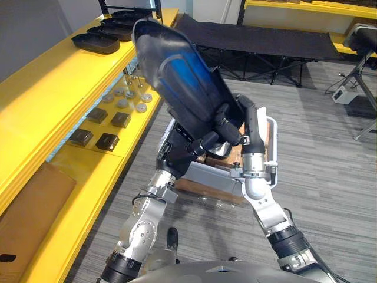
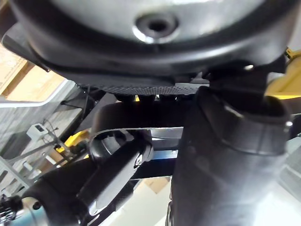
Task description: Walk over and take three plastic housings, then place them on the shelf
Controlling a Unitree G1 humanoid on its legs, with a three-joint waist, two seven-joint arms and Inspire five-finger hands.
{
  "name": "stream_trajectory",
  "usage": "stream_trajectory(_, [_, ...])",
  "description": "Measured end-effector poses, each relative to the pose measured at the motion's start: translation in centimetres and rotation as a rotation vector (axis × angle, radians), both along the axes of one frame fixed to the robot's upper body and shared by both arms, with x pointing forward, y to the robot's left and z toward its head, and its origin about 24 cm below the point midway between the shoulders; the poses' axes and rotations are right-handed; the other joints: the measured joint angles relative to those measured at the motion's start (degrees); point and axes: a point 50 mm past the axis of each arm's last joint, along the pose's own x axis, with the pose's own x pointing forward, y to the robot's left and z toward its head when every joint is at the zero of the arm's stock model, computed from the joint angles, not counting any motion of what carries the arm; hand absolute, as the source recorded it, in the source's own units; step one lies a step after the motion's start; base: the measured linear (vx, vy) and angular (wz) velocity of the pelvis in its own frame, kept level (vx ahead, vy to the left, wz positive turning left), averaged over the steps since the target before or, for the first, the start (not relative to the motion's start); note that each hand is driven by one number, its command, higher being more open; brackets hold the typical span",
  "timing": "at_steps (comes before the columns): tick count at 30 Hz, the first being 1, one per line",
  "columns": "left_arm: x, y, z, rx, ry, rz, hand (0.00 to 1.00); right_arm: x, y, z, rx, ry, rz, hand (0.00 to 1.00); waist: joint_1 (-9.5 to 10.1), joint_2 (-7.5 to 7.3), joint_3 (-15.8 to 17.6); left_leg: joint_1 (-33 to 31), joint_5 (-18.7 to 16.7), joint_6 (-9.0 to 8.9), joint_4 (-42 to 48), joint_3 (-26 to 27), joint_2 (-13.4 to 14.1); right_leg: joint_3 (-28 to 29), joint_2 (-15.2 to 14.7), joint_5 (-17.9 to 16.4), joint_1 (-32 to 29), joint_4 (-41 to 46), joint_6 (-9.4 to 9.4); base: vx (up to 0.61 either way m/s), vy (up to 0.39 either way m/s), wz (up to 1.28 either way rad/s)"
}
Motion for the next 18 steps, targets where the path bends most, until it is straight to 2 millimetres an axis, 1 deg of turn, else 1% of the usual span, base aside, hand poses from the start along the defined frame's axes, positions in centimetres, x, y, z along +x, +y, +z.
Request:
stream_trajectory(8, [0.2, 0.2, -0.4, 0.058, 0.08, 0.121, 1.0, -0.8, 2.0, -1.4, 0.012, 0.065, 0.096, 0.0, 0.03, -0.49, -1.56, -0.02, -0.03, -0.03, 0.0, -0.03, -0.02, 0.0, 0.09, -0.12, -0.01, -0.02, -0.17, 0.0, 0.0, 0.0])
stream_trajectory(11, [0.2, 0.3, -0.5, 0.059, 0.102, 0.15, 1.0, -1.3, 2.5, -1.9, 0.019, 0.086, 0.113, 0.0, 0.13, -0.67, -1.77, -0.03, -0.03, -0.04, 0.0, -0.11, -0.04, -0.06, 0.09, -0.13, 0.03, 0.0, -0.18, 0.0, 0.0, 0.0])
stream_trajectory(14, [0.2, 0.3, -0.6, 0.059, 0.113, 0.164, 1.0, -1.3, 2.5, -2.0, 0.022, 0.09, 0.115, 0.0, 0.12, -0.71, -1.91, -0.03, -0.02, -0.04, 0.0, -0.14, -0.07, -0.07, 0.06, -0.13, 0.03, 0.02, -0.19, 0.0, 0.0, 0.0])
stream_trajectory(15, [0.2, 0.3, -0.6, 0.06, 0.12, 0.17, 0.0, -1.3, 2.5, -2.0, 0.022, 0.092, 0.114, 0.0, 0.12, -0.78, -2.18, -0.03, -0.02, -0.04, 0.0, -0.15, -0.09, -0.07, 0.07, -0.13, 0.02, 0.02, -0.19, 0.0, 0.0, 0.0])
stream_trajectory(18, [0.2, 0.3, -0.6, 0.059, 0.124, 0.174, 0.0, -1.4, 2.6, -2.1, 0.021, 0.096, 0.115, 0.0, 0.09, -0.79, -2.71, -0.03, -0.02, -0.04, 0.0, -0.16, -0.1, -0.08, 0.09, -0.13, 0.02, 0.02, -0.2, 0.0, 0.0, 0.0])
